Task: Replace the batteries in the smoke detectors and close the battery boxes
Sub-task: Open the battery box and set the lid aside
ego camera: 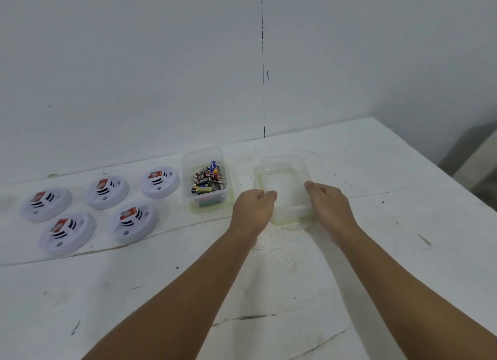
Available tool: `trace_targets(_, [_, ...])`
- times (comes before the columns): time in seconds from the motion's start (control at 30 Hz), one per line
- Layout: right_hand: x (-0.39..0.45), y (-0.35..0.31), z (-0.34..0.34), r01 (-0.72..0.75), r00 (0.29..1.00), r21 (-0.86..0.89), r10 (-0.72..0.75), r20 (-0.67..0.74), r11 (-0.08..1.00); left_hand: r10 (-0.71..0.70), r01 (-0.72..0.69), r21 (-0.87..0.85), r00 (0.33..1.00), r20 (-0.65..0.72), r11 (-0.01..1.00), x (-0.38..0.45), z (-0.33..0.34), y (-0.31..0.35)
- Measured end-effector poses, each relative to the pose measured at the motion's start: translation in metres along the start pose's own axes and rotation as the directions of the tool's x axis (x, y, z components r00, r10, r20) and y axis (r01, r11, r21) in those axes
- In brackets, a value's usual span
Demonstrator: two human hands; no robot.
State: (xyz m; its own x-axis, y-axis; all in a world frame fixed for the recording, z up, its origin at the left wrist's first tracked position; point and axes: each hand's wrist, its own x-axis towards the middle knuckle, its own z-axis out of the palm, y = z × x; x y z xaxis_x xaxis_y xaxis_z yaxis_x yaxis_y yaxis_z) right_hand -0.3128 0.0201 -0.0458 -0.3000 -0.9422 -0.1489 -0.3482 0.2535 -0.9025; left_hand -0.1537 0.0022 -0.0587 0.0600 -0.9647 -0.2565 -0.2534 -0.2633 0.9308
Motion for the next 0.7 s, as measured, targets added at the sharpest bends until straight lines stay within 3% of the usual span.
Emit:
trace_targets(0.4, [0.084, -0.015, 0.022, -0.037, 0.985, -0.022, 0.04, 0.17, 0.999, -0.017, 0.026, 0.057, 0.988, -0.156, 0.998, 0.053, 0.008, 0.026])
trace_targets(0.6, [0.093, -0.02, 0.03, -0.022, 0.989, -0.086, 0.034, 0.147, 0.996, -0.005, 0.026, 0.122, 0.985, -0.173, 0.992, 0.055, 0.007, 0.033])
trace_targets(0.7, [0.082, -0.018, 0.038, 0.075, 0.997, -0.206, -0.081, -0.02, 0.976, 0.029, 0.001, 0.238, 0.992, -0.123, 0.971, 0.044, 0.003, 0.03])
